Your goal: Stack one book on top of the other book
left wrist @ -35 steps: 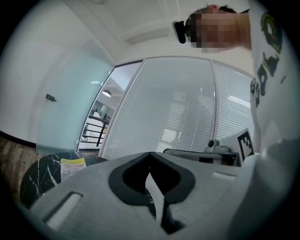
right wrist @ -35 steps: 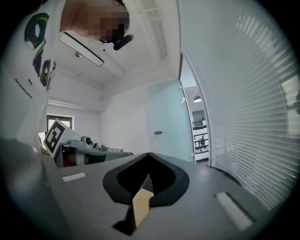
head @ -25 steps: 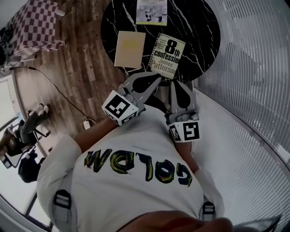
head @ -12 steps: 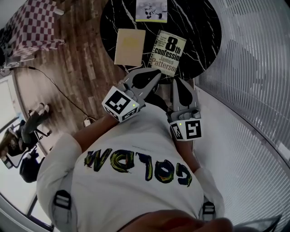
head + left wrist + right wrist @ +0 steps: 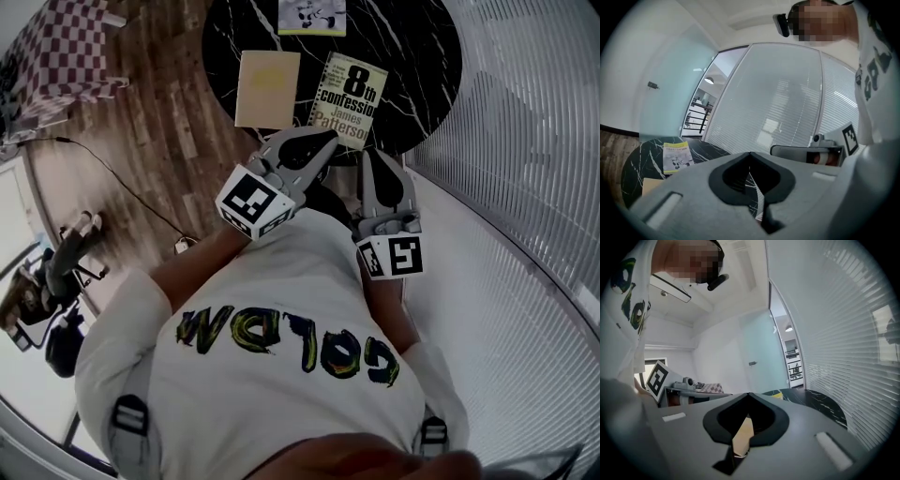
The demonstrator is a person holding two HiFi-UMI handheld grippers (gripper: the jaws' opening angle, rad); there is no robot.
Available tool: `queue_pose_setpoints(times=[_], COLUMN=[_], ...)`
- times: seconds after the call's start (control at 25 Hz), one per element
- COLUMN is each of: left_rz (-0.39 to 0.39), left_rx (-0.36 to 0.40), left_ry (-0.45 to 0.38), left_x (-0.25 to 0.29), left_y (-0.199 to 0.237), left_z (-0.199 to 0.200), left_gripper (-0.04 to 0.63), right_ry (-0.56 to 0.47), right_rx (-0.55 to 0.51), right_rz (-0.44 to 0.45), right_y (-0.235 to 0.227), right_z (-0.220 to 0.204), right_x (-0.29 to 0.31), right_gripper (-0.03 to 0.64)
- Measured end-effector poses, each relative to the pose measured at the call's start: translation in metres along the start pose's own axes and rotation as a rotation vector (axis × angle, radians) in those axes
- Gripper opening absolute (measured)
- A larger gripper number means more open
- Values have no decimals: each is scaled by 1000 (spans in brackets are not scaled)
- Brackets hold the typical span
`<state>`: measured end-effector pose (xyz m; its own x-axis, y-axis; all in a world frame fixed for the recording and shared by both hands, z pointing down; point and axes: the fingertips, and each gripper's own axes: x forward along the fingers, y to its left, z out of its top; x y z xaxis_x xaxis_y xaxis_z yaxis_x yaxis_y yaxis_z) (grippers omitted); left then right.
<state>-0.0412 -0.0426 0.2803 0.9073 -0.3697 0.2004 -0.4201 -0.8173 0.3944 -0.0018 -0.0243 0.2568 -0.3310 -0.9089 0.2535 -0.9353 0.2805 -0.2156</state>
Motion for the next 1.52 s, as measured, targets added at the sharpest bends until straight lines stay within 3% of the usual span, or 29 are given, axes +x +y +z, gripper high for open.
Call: queue_pose_setpoints(times=[1.52], left_rz=[87], left_rx=[-66], left_ry=[198], left_x=[41], left_y=[71], left_z=[-126], left_gripper=[83], right_ry=[186], right_rx=[73], right_rz=[-71], right_y=[-65], right_z=[-127], right_x=[34], right_gripper=[84])
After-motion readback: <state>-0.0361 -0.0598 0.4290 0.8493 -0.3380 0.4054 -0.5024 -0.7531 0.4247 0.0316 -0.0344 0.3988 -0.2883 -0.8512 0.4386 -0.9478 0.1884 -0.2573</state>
